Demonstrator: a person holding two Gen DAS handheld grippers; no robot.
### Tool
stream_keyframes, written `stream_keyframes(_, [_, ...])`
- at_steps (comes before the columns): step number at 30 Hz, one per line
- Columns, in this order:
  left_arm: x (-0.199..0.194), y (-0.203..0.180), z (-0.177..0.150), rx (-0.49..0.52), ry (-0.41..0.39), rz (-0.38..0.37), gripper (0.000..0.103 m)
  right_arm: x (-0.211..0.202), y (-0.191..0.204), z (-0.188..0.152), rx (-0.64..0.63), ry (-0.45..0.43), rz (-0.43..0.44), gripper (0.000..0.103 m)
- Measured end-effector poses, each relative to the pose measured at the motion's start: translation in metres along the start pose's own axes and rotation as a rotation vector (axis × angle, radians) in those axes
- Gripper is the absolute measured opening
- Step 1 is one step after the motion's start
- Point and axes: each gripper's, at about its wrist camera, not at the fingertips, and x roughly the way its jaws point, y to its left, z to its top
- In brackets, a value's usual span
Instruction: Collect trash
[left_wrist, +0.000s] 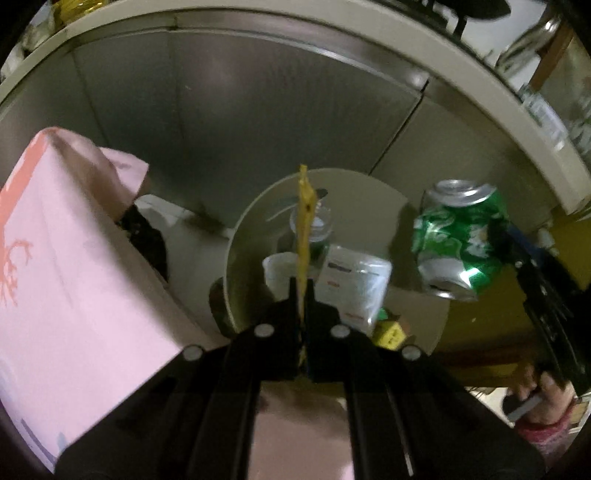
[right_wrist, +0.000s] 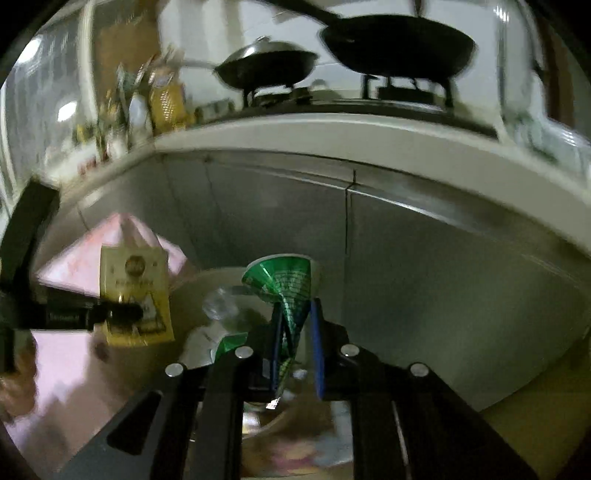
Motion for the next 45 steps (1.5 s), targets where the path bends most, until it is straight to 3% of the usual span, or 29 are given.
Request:
stream_keyframes(5, [0.036, -0.006, -0.002, 0.019, 0.098, 0.060, 0.007, 0.026, 0.019, -0.011, -0.145, 0.091, -0.023, 0.012])
stream_keyframes(7, [0.045, -0.004, -0.005, 0.002, 0.136, 0.081, 0.038, 0.037, 0.027, -0.017, -0.172, 0.129, -0.008, 0.013])
stream_keyframes(9, [0.042, -0.004, -0.006, 0.002, 0.115, 0.093, 0.043, 0.043, 0.030, -0.021, -0.162, 0.134, 0.021, 0.018])
stream_keyframes(11, [0.034, -0.002, -0.009, 0.007, 0.101, 0.090, 0.044, 0.046, 0.027, -0.024, -0.106, 0.126, 0.047, 0.042])
stream_keyframes(13, [0.024, 0.001, -0.010, 0.003, 0.080, 0.085, 0.054, 0.044, 0.021, -0.023, -0.054, 0.103, 0.066, 0.053])
stream_keyframes(14, [0.017, 0.002, -0.012, -0.001, 0.061, 0.083, 0.056, 0.042, 0.019, -0.022, -0.033, 0.093, 0.070, 0.054])
stream_keyframes(24, [-0.057, 0.009, -0.029, -0.062, -0.091, 0.001, 0.057, -0.012, 0.001, -0.004, 0.164, -0.031, 0.135, 0.054])
stream_keyframes(30, [-0.114, 0.024, -0.062, -0.099, -0.187, -0.021, 0.057, -0.045, 0.000, -0.018, 0.331, -0.068, 0.219, 0.054])
stream_keyframes(37, [-0.163, 0.029, -0.112, -0.086, -0.292, 0.085, 0.057, -0.083, 0.016, -0.050, 0.501, -0.097, 0.278, 0.054])
stream_keyframes(40, [-0.175, 0.028, -0.136, -0.079, -0.322, 0.121, 0.066, -0.103, 0.033, -0.063, 0.504, -0.106, 0.280, 0.054])
stream_keyframes(45, [-0.190, 0.025, -0.171, -0.069, -0.366, 0.166, 0.067, -0.130, 0.056, -0.077, 0.496, -0.112, 0.263, 0.054])
